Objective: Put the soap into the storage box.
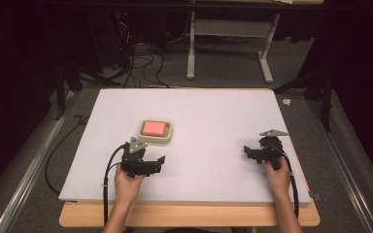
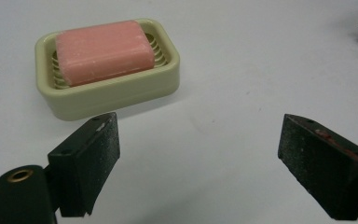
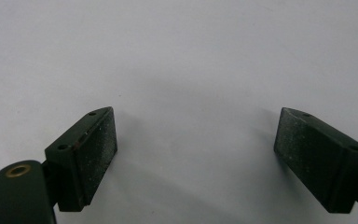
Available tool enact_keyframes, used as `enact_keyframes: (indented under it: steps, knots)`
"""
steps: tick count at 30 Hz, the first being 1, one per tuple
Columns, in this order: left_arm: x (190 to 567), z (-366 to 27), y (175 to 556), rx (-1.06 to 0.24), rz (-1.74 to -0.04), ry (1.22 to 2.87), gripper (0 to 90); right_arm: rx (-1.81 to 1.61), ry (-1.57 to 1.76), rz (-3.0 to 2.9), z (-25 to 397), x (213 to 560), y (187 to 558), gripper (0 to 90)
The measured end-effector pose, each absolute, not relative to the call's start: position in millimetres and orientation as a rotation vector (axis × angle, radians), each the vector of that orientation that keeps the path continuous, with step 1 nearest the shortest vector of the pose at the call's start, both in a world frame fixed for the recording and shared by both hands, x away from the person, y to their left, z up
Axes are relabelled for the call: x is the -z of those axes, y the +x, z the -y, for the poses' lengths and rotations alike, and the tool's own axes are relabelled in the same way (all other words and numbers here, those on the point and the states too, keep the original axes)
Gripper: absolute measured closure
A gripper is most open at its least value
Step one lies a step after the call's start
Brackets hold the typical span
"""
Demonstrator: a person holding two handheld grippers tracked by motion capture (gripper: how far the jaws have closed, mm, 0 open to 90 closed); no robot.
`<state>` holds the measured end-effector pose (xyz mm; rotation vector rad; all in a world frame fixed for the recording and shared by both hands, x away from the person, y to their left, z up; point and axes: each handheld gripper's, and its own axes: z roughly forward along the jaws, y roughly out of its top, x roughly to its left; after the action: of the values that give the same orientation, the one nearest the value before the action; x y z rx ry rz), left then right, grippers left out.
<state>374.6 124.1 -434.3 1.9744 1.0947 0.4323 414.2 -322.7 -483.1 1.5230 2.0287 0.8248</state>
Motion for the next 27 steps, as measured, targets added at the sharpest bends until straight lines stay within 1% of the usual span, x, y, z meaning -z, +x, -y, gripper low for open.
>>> enact_keyframes:
  steps: [27]
  knots:
    - [452.3, -106.5, 385.8, -0.380, -1.104, 2.028, 14.3, -0.825, 1.523, -2.028, 322.7, 483.1, 414.2, 13.6]
